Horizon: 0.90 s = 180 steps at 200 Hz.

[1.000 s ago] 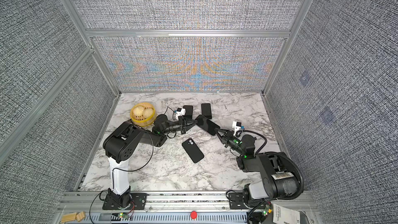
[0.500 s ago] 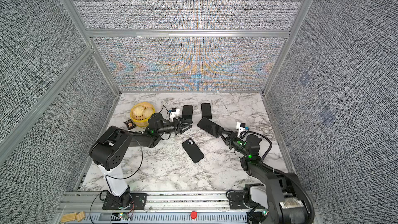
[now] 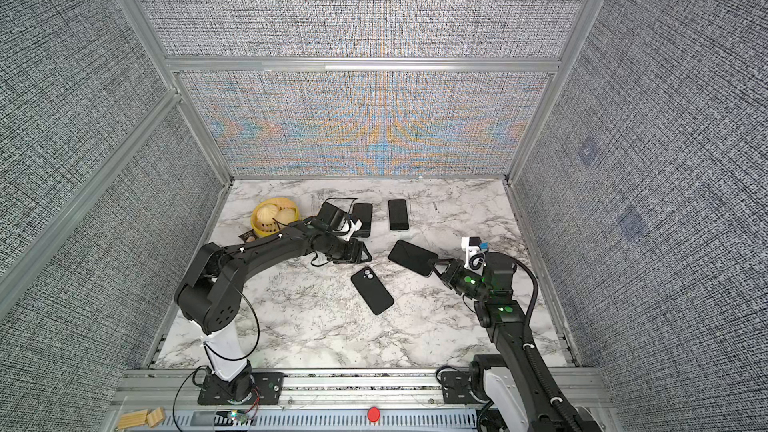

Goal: Put the phone into the phone case

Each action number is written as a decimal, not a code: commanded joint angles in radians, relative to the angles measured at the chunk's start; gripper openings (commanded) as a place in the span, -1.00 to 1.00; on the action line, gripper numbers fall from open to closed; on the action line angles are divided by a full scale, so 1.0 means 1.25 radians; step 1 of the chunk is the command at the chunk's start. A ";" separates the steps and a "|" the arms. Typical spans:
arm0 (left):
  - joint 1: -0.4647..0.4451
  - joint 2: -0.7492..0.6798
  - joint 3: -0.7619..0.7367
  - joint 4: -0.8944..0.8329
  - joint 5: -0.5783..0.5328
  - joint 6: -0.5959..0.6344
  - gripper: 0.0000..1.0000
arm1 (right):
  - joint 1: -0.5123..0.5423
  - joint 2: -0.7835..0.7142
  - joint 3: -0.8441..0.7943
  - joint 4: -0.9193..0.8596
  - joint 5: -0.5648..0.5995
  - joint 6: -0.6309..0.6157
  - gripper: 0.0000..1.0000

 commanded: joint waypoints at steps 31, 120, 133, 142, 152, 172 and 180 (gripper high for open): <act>-0.044 0.063 0.079 -0.190 -0.178 0.135 0.21 | -0.006 0.023 0.006 -0.017 -0.033 -0.055 -1.00; -0.079 0.174 0.185 -0.206 -0.243 0.170 -0.30 | -0.017 0.025 0.000 -0.019 -0.048 -0.071 -1.00; -0.081 0.178 0.183 -0.209 -0.261 0.171 -0.45 | -0.021 0.027 0.000 -0.018 -0.048 -0.072 -1.00; -0.081 0.178 0.180 -0.209 -0.266 0.171 -0.54 | -0.020 0.028 0.001 -0.019 -0.048 -0.075 -1.00; -0.081 0.179 0.176 -0.207 -0.269 0.169 -0.61 | -0.020 0.032 0.001 -0.018 -0.048 -0.076 -1.00; -0.081 0.172 0.159 -0.202 -0.274 0.165 -0.71 | -0.021 0.037 0.003 -0.016 -0.050 -0.077 -1.00; -0.081 0.169 0.152 -0.199 -0.278 0.162 -0.74 | -0.020 0.039 0.001 -0.015 -0.052 -0.079 -1.00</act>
